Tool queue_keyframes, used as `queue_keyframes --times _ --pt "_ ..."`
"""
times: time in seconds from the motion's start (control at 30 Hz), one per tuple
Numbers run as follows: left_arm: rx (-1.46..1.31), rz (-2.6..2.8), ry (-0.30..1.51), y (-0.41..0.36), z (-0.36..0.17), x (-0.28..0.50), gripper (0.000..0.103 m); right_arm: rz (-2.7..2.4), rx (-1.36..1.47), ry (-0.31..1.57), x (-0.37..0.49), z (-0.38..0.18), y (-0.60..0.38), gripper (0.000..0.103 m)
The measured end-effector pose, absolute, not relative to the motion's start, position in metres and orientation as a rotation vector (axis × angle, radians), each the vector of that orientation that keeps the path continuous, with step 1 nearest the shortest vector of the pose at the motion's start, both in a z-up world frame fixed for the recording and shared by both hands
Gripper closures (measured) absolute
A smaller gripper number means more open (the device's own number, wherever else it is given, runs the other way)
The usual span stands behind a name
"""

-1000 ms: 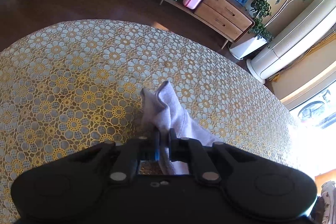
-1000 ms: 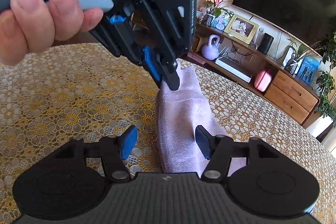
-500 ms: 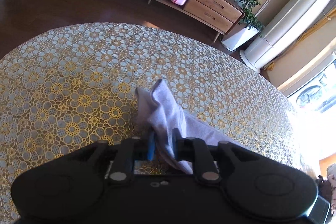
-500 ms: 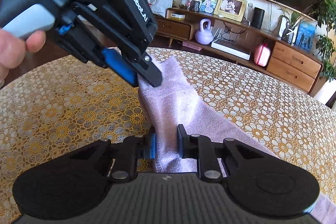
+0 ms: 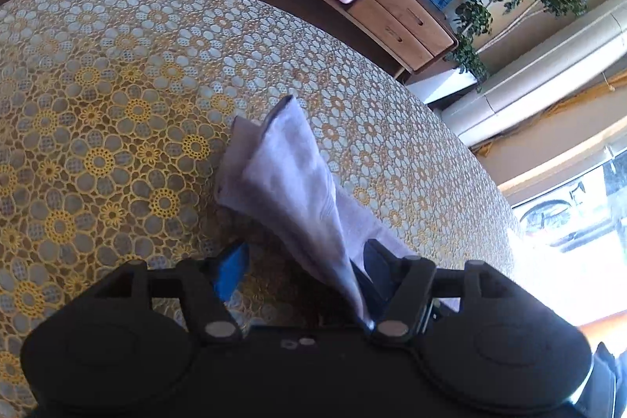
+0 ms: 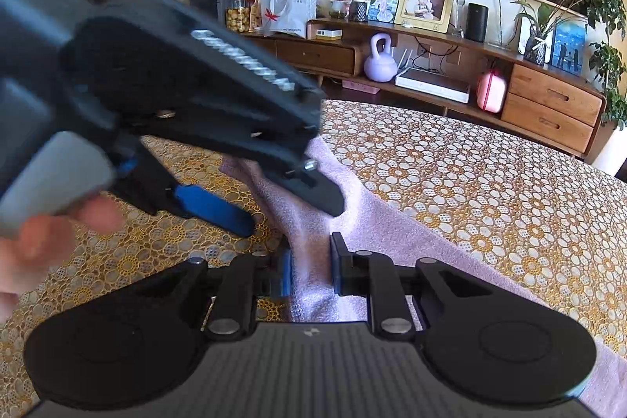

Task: Fold clothes
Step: 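Grasp the folded sweatshirt end with the left tool and lift it, then carry the held end over the strip with the left tool toward the right tool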

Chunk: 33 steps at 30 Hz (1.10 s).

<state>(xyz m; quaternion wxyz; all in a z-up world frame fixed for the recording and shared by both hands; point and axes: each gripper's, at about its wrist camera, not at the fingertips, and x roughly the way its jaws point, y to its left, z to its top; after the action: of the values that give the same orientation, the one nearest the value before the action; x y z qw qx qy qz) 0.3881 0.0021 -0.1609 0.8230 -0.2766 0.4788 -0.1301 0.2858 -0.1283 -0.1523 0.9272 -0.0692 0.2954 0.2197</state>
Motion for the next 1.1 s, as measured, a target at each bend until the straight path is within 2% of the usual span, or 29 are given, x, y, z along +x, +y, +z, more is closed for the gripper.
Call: queue_keyframes --times 0.43,0.53,0.57,0.6,0.67,0.87,0.93,1.1 --pt "-0.54 -0.218 0.988 -0.016 -0.169 0.397 0.0 0.477 -0.108 0.612 0.285 -0.147 -0.139 0.085" --pt "-0.512 -0.211 0.975 -0.017 -0.165 0.392 0.0 0.52 -0.124 0.636 0.275 -0.136 -0.15 0.08" --pt "-0.51 -0.21 0.972 -0.016 -0.164 0.391 0.0 0.532 -0.129 0.638 0.27 -0.13 -0.158 0.073" --pt "-0.51 -0.21 0.97 -0.015 -0.163 0.389 0.0 0.542 -0.136 0.639 0.264 -0.125 -0.167 0.053" --pt "-0.501 -0.212 0.967 -0.01 -0.161 0.385 0.0 0.548 -0.164 0.637 0.251 -0.115 -0.189 0.031" --pt "-0.437 -0.216 0.959 0.018 -0.152 0.361 0.0 0.575 -0.259 0.719 0.223 -0.108 -0.236 0.034" --pt "-0.417 -0.211 0.948 0.031 -0.147 0.351 0.0 0.599 -0.271 0.74 0.218 -0.112 -0.239 0.039" --pt "-0.359 -0.162 0.905 0.065 -0.131 0.333 0.0 0.705 -0.288 0.771 0.216 -0.123 -0.219 0.039"
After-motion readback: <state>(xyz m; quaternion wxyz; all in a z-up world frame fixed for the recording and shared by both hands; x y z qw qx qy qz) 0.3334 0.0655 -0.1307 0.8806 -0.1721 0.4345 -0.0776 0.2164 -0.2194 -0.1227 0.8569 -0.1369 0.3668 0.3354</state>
